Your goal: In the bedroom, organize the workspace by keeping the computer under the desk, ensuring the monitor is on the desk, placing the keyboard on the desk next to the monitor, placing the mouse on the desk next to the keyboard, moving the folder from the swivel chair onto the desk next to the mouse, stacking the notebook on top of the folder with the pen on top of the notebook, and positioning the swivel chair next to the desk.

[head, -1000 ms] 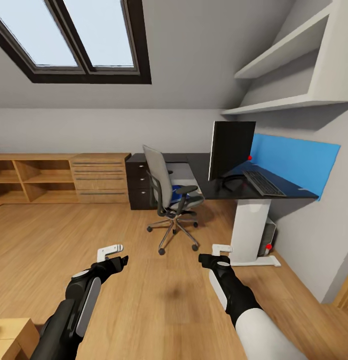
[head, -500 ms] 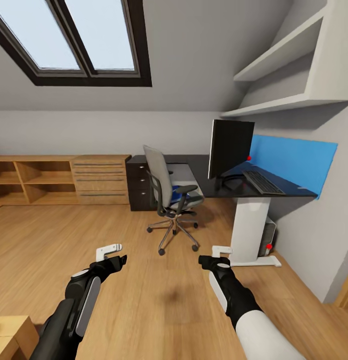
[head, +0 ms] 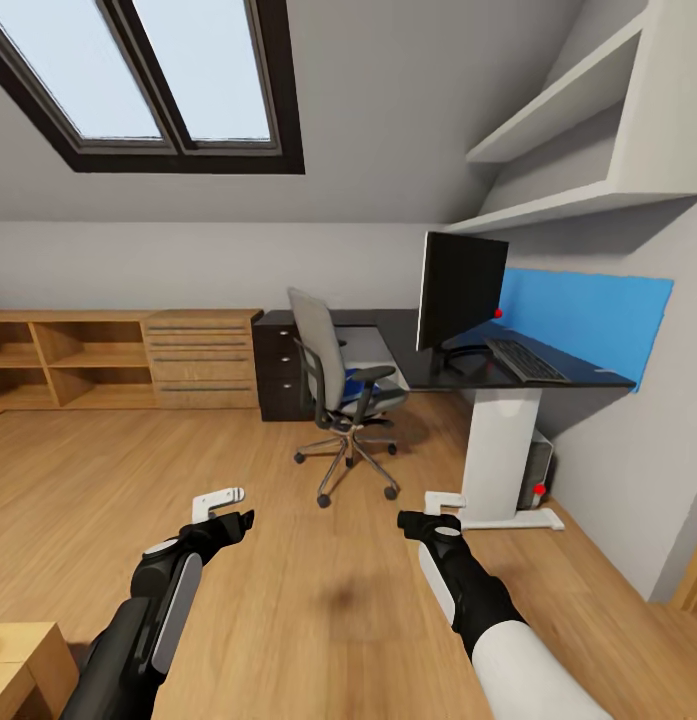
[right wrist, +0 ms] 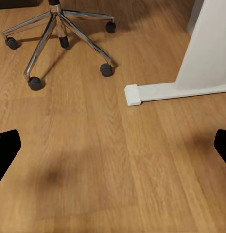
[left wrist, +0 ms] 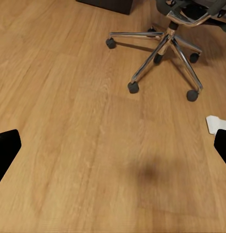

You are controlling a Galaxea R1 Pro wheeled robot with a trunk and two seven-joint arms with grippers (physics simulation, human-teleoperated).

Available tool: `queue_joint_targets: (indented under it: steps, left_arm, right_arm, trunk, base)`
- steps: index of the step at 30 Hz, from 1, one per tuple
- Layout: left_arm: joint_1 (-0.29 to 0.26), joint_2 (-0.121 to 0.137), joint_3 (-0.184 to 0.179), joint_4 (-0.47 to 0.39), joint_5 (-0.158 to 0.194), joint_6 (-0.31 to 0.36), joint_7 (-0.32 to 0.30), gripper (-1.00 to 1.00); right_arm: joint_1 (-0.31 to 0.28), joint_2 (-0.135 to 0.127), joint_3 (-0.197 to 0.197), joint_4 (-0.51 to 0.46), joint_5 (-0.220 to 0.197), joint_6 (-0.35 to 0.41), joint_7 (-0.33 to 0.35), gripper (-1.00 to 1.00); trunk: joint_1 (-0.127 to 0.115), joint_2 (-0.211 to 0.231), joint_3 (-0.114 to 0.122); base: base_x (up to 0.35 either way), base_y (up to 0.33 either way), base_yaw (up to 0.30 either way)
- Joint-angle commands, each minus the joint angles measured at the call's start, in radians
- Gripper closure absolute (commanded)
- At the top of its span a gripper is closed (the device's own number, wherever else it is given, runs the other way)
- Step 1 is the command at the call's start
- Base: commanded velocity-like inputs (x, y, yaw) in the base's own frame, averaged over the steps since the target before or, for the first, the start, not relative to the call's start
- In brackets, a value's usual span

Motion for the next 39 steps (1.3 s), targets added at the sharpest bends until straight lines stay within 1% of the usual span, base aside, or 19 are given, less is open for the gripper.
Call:
queue_joint_targets:
  steps: [1, 16, 21, 35, 39]
  left_arm:
    - [-0.001, -0.001, 0.001, -0.001, 0.011, 0.005, 0.007, -1.00]
    - [-0.001, 0.000, 0.001, 0.000, 0.010, 0.005, 0.007, -1.00]
    - [-0.001, 0.000, 0.001, 0.000, 0.009, 0.005, 0.007, -1.00]
    - [-0.001, 0.005, 0.002, 0.014, 0.012, 0.002, 0.007, -1.00]
    - [-0.001, 0.005, 0.002, 0.016, 0.011, 0.001, 0.007, -1.00]
  right_arm:
    - [-0.001, 0.000, 0.002, -0.002, -0.002, 0.006, -0.005, -1.00]
    - [0.000, 0.000, 0.002, -0.002, -0.002, 0.006, -0.007, -1.00]
    - [0.000, 0.000, 0.002, -0.002, -0.002, 0.006, -0.007, -1.00]
    - [0.000, 0.000, 0.003, -0.001, -0.002, 0.005, -0.008, -1.00]
    - [0.001, 0.000, 0.005, -0.001, -0.002, 0.002, -0.008, -1.00]
  trunk:
    - [0.004, -0.008, -0.004]
    - [0.061, -0.113, -0.051]
    - [0.063, -0.114, -0.071]
    - [0.063, -0.114, -0.071]
    - [0.063, -0.114, -0.071]
  base:
    - [0.000, 0.000, 0.000]
    - [0.000, 0.000, 0.000]
    - [0.000, 0.000, 0.000]
    - [0.000, 0.000, 0.000]
    - [0.176, 0.203, 0.000]
